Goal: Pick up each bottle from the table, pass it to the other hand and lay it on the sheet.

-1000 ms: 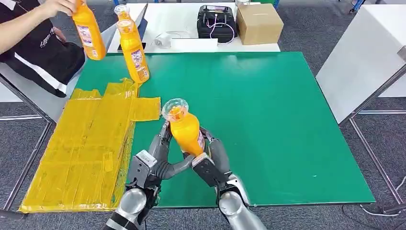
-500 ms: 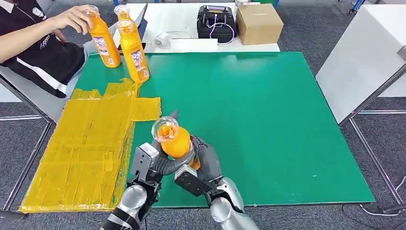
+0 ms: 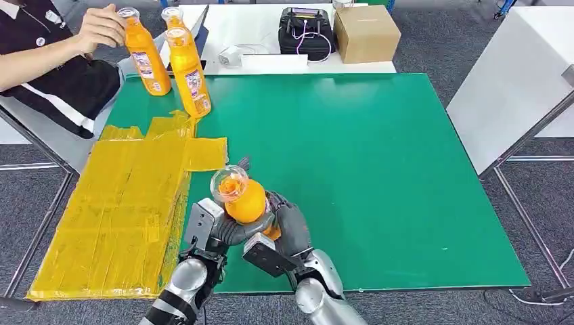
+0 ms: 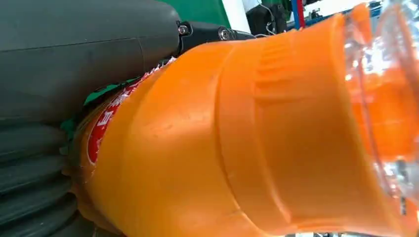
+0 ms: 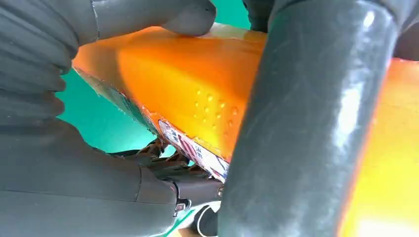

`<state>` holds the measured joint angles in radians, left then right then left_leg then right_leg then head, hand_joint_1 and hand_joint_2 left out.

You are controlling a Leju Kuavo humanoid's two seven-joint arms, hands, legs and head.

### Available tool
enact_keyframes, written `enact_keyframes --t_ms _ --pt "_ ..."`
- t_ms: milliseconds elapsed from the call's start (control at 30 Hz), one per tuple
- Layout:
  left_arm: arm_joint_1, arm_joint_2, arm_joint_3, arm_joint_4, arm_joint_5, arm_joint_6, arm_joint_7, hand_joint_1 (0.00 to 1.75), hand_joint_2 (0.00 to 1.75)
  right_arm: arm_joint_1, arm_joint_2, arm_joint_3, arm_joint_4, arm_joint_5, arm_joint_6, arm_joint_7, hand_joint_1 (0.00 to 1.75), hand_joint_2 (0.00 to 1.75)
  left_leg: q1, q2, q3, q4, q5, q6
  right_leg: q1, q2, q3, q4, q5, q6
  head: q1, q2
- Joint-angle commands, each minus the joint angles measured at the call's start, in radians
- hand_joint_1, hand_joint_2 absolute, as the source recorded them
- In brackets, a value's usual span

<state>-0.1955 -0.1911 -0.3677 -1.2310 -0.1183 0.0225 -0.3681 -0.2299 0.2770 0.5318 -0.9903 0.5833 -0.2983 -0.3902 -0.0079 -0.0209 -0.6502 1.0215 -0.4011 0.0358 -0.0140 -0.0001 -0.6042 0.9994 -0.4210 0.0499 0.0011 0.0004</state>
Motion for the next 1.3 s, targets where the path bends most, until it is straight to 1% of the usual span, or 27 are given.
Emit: enact_keyframes --t_ms 33,67,100,133,167,233,367,467,567,633,667,700,733,767,800,833,867,900,933,967,1033,1067,1133,1167,1200,1233,1300 --pt "-0.048 -0.013 0.014 0.080 0.007 0.005 0.008 0.00 1.75 -0.042 -0.023 0.038 0.063 0.003 0.005 0.000 1.75 1.75 0.001 0.001 0.002 0.000 -0.001 -0.001 0.001 0.000 0.003 -0.001 0.000 -0.001 0.000 0.000" --pt "-0.048 -0.015 0.017 0.080 0.009 0.008 0.007 1.75 1.75 -0.042 -0.024 0.038 0.062 0.003 0.006 0.000 1.75 1.75 0.001 0.000 0.002 0.000 0.000 -0.001 0.001 0.000 0.002 -0.001 0.000 -0.001 0.000 0.000" --pt "-0.040 -0.025 0.040 0.074 0.031 0.032 -0.002 1.75 1.75 -0.042 -0.024 0.039 0.065 0.003 0.005 0.003 1.75 1.75 0.002 0.002 0.005 0.000 -0.002 -0.002 0.003 0.000 0.007 -0.002 -0.001 -0.002 0.000 0.000" --pt "-0.040 -0.024 0.040 0.074 0.031 0.034 -0.002 1.75 1.75 -0.042 -0.025 0.039 0.065 0.003 0.005 0.003 1.75 1.75 0.001 0.001 0.003 -0.001 -0.001 -0.001 0.001 -0.001 0.004 -0.002 -0.001 -0.001 0.000 0.000" --pt "-0.039 -0.024 0.041 0.075 0.032 0.039 -0.003 1.75 1.75 -0.042 -0.025 0.039 0.067 0.002 0.004 0.002 1.75 1.75 0.003 0.002 0.007 0.000 -0.003 -0.003 0.003 0.000 0.008 -0.003 -0.001 -0.002 0.000 0.000" --pt "-0.043 -0.026 0.048 0.082 0.040 0.046 -0.002 1.75 1.75 -0.042 -0.025 0.037 0.069 0.000 0.001 0.002 1.75 1.75 0.001 0.001 0.004 -0.001 -0.001 -0.002 0.001 0.000 0.005 -0.002 -0.001 -0.001 0.000 0.000" --pt "-0.044 -0.033 0.069 0.081 0.064 0.060 -0.004 1.75 1.75 -0.041 -0.027 0.033 0.067 -0.003 0.000 0.002 1.75 1.75 0.001 0.001 0.003 -0.001 -0.001 -0.001 0.001 0.000 0.004 -0.002 -0.001 -0.001 0.000 0.000" --pt "-0.046 -0.037 0.076 0.081 0.079 0.072 -0.003 1.75 1.75 -0.038 -0.029 0.030 0.065 -0.005 -0.006 0.002 1.75 1.75 0.003 0.002 0.006 0.000 -0.002 -0.002 0.003 0.000 0.008 -0.003 -0.001 -0.002 0.000 0.000" --pt "-0.044 -0.036 0.080 0.072 0.095 0.095 -0.008 1.75 1.75 -0.027 -0.035 0.023 0.041 -0.010 -0.016 -0.002 1.75 1.75 0.001 0.000 0.003 -0.001 -0.001 -0.001 0.001 -0.001 0.004 -0.002 -0.001 -0.001 0.000 0.000" --pt "-0.041 -0.028 0.077 0.066 0.098 0.093 -0.008 1.75 1.75 -0.018 -0.041 0.014 0.019 -0.016 -0.019 -0.002 1.75 1.75 0.003 0.001 0.006 0.000 -0.002 -0.002 0.003 -0.001 0.008 -0.003 -0.001 -0.002 0.000 0.000" --pt "-0.040 -0.026 0.078 0.063 0.099 0.093 -0.008 1.75 1.75 -0.013 -0.046 0.011 0.006 -0.017 -0.017 -0.002 1.75 1.75 0.001 0.000 0.002 -0.001 0.000 -0.001 0.001 -0.001 0.003 -0.001 0.000 -0.001 0.000 0.000" --pt "-0.040 -0.024 0.080 0.062 0.098 0.096 -0.009 1.75 1.75 -0.005 -0.052 0.011 -0.011 -0.014 -0.021 -0.005 1.59 1.75 0.002 0.001 0.005 -0.001 -0.002 -0.002 0.002 -0.001 0.006 -0.002 -0.001 -0.001 0.000 0.000" --pt "-0.040 -0.022 0.084 0.055 0.095 0.105 -0.011 1.75 1.75 0.010 -0.059 0.009 -0.037 -0.011 -0.028 -0.008 0.30 1.75 0.002 0.000 0.003 -0.001 -0.001 -0.002 0.002 -0.001 0.005 -0.002 -0.001 -0.001 0.000 0.000" --pt "-0.039 -0.018 0.091 0.043 0.090 0.121 -0.013 1.75 1.75 0.030 -0.065 0.004 -0.071 -0.010 -0.036 -0.011 0.00 1.75 0.001 0.000 0.003 -0.001 -0.001 -0.001 0.001 -0.002 0.004 -0.002 -0.001 -0.001 0.000 0.000" --pt "-0.040 -0.014 0.093 0.036 0.077 0.139 -0.019 1.75 1.75 0.043 -0.068 -0.001 -0.093 -0.015 -0.038 -0.013 0.00 1.75 0.004 0.001 0.009 -0.001 -0.003 -0.003 0.004 -0.002 0.011 -0.004 -0.002 -0.002 0.000 0.000" --pt "-0.041 -0.011 0.095 0.031 0.079 0.136 -0.019 1.75 1.75 0.051 -0.074 -0.001 -0.107 -0.013 -0.036 -0.011 0.00 1.75 0.002 0.000 0.004 -0.001 -0.001 -0.002 0.002 -0.002 0.005 -0.002 -0.001 -0.001 0.000 0.000" --pt "-0.042 -0.009 0.098 0.027 0.078 0.137 -0.017 1.75 1.75 0.056 -0.077 -0.001 -0.120 -0.012 -0.035 -0.011 0.00 1.75 0.001 -0.001 0.002 0.000 -0.001 -0.001 0.001 -0.002 0.003 -0.001 -0.001 -0.001 0.000 0.000" --pt "-0.042 -0.009 0.098 0.027 0.078 0.137 -0.017 1.75 1.75 0.056 -0.077 -0.001 -0.120 -0.012 -0.035 -0.011 0.00 1.75 0.002 0.000 0.005 0.000 -0.002 -0.002 0.003 -0.002 0.007 -0.003 -0.002 -0.002 0.000 0.000" --pt "-0.042 -0.009 0.098 0.027 0.078 0.137 -0.017 1.75 1.75 0.056 -0.077 -0.001 -0.120 -0.012 -0.035 -0.011 0.00 1.75 0.002 0.001 0.004 0.000 -0.002 -0.002 0.002 0.000 0.005 -0.002 -0.001 -0.001 0.000 0.000" --pt "-0.042 -0.009 0.098 0.027 0.078 0.137 -0.017 1.75 1.75 0.056 -0.077 -0.001 -0.120 -0.012 -0.035 -0.011 0.00 1.75 0.002 0.002 0.006 0.000 -0.003 -0.003 0.003 0.000 0.007 -0.002 -0.002 -0.002 -0.001 0.000" --pt "-0.042 -0.009 0.098 0.027 0.078 0.137 -0.017 1.75 1.75 0.056 -0.077 -0.001 -0.120 -0.012 -0.035 -0.011 0.00 1.75 0.002 0.000 0.003 0.000 -0.001 -0.002 0.002 -0.002 0.005 -0.002 -0.001 -0.001 0.000 0.000" --pt "-0.043 -0.007 0.103 0.022 0.043 0.190 -0.027 1.75 1.75 0.068 -0.077 -0.014 -0.144 -0.038 -0.028 -0.023 0.00 1.75 0.001 -0.001 0.002 0.000 -0.001 -0.001 0.001 -0.002 0.003 -0.001 -0.001 -0.001 0.000 0.000" --pt "-0.061 0.010 0.115 0.023 0.011 0.223 -0.027 1.75 1.75 0.094 -0.092 -0.032 -0.213 -0.064 -0.023 -0.031 0.00 1.75 0.003 0.002 0.007 0.000 -0.003 -0.003 0.004 0.000 0.009 -0.003 -0.002 -0.002 0.000 0.000" --pt "-0.080 0.020 0.120 0.038 -0.019 0.242 -0.015 1.75 1.75 0.105 -0.104 -0.038 -0.254 -0.081 -0.010 -0.038 0.00 1.75 0.001 0.001 0.002 0.000 -0.001 -0.001 0.001 -0.001 0.003 -0.001 -0.001 -0.001 0.000 0.000" --pt "-0.109 0.036 0.125 0.061 -0.078 0.277 -0.010 1.75 1.75 0.119 -0.120 -0.044 -0.311 -0.099 0.013 -0.045 0.00 1.75 0.003 0.000 0.005 0.000 -0.002 -0.002 0.003 -0.002 0.006 -0.002 -0.002 -0.002 0.000 0.000" --pt "-0.131 0.044 0.134 0.079 -0.155 0.337 -0.015 1.75 1.75 0.127 -0.129 -0.047 -0.349 -0.113 0.034 -0.053 0.00 1.75 0.002 -0.001 0.002 0.000 -0.001 -0.002 0.002 -0.003 0.004 -0.001 -0.001 -0.002 0.000 0.000" --pt "-0.168 0.049 0.163 0.105 -0.203 0.349 -0.011 1.75 1.75 0.145 -0.139 -0.057 -0.414 -0.117 0.050 -0.053 0.00 1.75 0.002 -0.002 0.002 0.001 -0.001 -0.002 0.002 -0.003 0.004 -0.001 -0.001 -0.002 0.000 0.000"
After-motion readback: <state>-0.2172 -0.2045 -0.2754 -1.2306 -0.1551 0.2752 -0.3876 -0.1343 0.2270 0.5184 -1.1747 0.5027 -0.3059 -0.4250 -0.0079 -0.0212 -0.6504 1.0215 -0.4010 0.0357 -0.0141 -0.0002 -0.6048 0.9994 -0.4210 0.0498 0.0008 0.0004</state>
